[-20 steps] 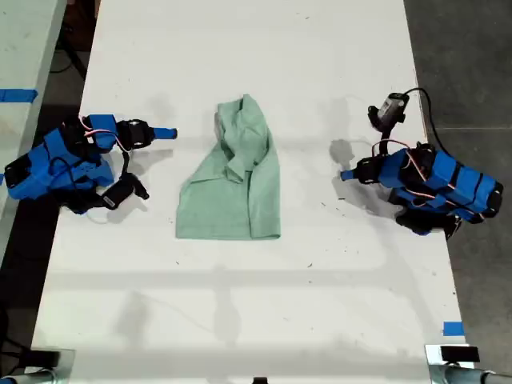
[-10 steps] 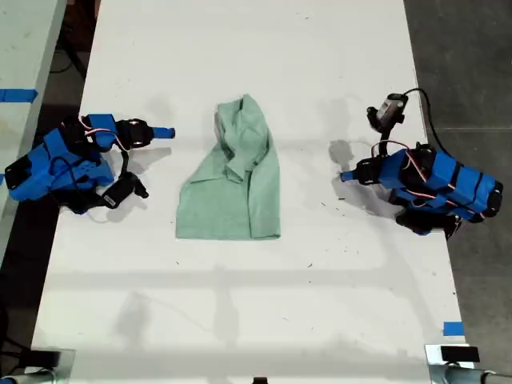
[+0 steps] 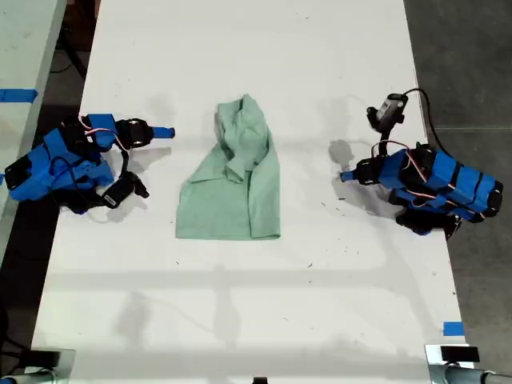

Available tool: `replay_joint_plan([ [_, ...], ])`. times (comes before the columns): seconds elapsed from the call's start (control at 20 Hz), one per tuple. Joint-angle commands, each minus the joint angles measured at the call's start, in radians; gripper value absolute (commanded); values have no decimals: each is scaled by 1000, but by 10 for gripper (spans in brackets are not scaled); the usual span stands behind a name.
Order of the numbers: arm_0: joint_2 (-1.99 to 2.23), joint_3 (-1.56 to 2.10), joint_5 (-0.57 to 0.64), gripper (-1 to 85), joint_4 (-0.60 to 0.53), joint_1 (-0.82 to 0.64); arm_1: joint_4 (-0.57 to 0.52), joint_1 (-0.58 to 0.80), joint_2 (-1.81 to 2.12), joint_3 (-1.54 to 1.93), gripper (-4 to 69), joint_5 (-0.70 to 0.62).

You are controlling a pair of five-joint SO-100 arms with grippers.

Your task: Fold t shirt

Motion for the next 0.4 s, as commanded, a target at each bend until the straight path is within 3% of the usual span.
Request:
replay_joint_plan([
  [0.0, 9, 15, -28, -3, -15, 32, 2, -5, 11, 11, 15, -8],
  [0.35, 9, 32, -109, -3, -18, -3, -2, 14, 11, 21, 15, 20],
])
